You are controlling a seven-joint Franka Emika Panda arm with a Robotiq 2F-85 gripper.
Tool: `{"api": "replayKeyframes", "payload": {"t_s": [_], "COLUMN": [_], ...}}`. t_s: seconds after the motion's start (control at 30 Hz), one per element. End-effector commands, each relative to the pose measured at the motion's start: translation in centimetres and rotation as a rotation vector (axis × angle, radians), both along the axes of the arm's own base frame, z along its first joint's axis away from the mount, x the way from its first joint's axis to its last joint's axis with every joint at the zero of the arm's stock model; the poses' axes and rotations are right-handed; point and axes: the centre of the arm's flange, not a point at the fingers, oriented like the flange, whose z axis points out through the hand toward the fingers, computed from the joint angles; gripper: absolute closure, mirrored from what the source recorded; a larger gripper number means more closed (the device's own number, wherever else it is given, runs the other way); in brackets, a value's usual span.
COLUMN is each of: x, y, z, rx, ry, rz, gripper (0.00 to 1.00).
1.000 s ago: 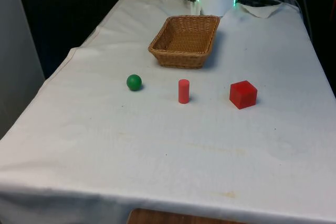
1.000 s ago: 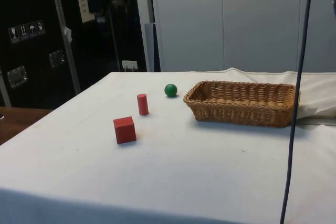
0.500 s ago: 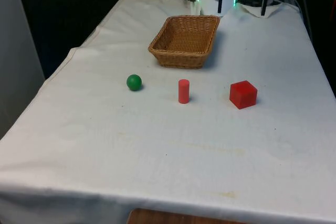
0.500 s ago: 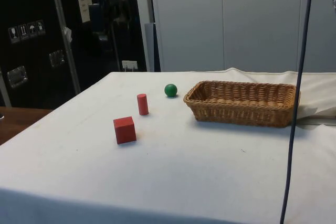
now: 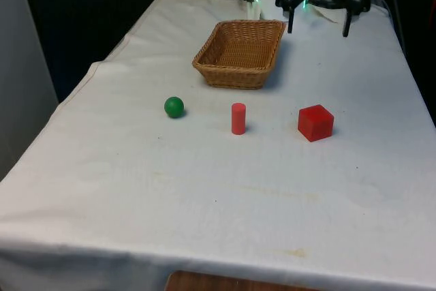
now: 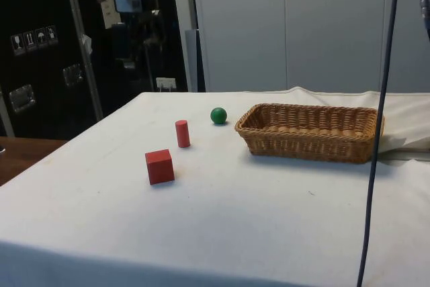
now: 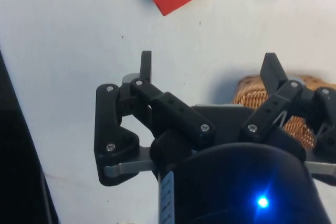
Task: Pick up the object to the left of the cylinder and place it into the basket.
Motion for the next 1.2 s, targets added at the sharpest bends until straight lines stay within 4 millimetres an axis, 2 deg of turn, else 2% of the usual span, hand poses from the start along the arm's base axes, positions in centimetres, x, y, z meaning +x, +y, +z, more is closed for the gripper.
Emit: {"api": "replayKeyframes", "payload": {"t_s": [0.0, 0.77, 0.8, 0.87, 1.17], "x": [0.0, -0.3, -0.2, -0.4, -0.4], "y": [0.2, 1.2, 1.0, 1.2, 1.5], "z": [-0.2, -5.5, -5.2, -6.1, -7.4], "rx": [0.003, 0.004, -0.004, 0.005, 0.003], "ry": [-0.014, -0.059, -0.049, -0.066, -0.074], "rz": [-0.002, -0.002, 0.001, -0.001, 0.001], "gripper": [0.0, 0.0, 0.0, 0.0, 0.0]}}
